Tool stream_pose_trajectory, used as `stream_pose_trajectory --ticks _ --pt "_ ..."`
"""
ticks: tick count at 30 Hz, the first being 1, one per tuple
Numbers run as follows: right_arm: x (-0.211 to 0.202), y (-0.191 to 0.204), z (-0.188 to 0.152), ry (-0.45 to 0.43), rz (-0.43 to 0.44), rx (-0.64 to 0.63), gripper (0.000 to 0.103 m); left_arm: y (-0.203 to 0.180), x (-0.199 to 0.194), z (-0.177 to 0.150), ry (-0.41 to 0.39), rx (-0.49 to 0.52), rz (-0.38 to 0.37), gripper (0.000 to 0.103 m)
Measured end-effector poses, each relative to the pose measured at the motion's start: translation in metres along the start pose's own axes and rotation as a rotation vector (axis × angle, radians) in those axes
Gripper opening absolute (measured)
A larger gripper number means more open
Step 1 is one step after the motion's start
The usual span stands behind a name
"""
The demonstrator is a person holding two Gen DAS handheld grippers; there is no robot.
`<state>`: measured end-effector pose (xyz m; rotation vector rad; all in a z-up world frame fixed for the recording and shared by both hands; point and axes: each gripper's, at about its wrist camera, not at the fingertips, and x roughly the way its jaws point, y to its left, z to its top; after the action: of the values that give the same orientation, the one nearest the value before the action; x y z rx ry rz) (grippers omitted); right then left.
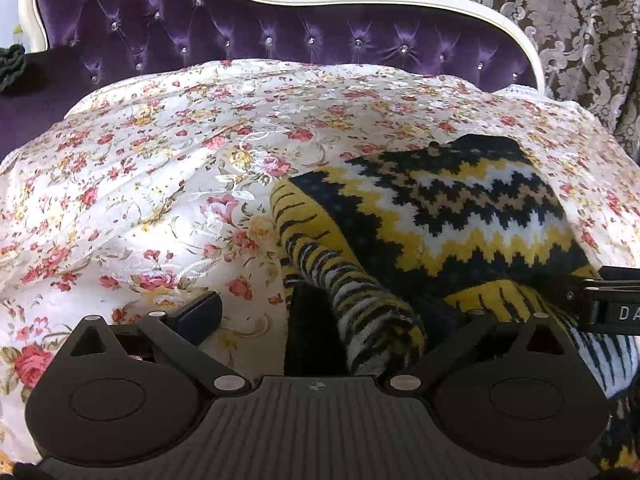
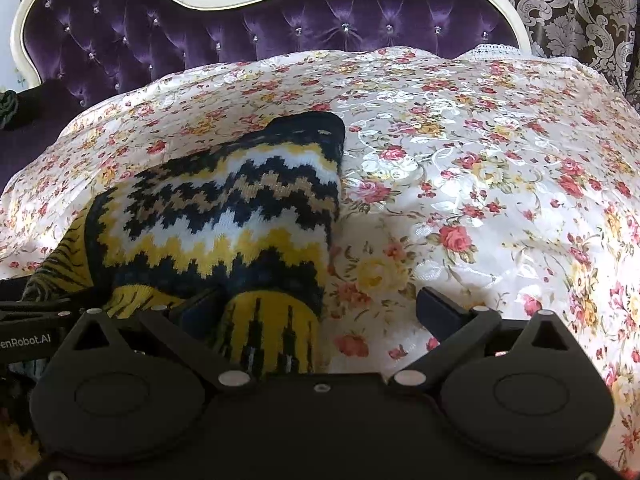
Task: Fold small clothes
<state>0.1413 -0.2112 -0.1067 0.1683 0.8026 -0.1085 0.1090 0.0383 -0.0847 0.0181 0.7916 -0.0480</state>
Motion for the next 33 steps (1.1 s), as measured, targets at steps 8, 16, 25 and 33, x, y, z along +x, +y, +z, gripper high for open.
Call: stream_pose_trajectory --ticks 8,16,25,33 --pt "-0.014 -0.001 0.0 0.004 0.007 0.031 0.102 -0.013 -0.02 0.006 -0.023 0.075 0.076 0.102" --pt "-0.044 0.0 -0.012 0.009 0.018 0.034 0.102 -0.029 -0.06 0.002 -0.068 0.09 0.132 0.102" --pt "-0.089 0.013 -0.029 0.047 -0.018 -0.031 0.102 -0.035 -0.105 -0.008 -0.107 0.078 0.129 0.102" --pt "-0.132 0.024 -0.037 -0.011 -0.089 -0.036 0.102 -0.035 -0.133 -0.023 -0.113 0.054 0.136 0.101"
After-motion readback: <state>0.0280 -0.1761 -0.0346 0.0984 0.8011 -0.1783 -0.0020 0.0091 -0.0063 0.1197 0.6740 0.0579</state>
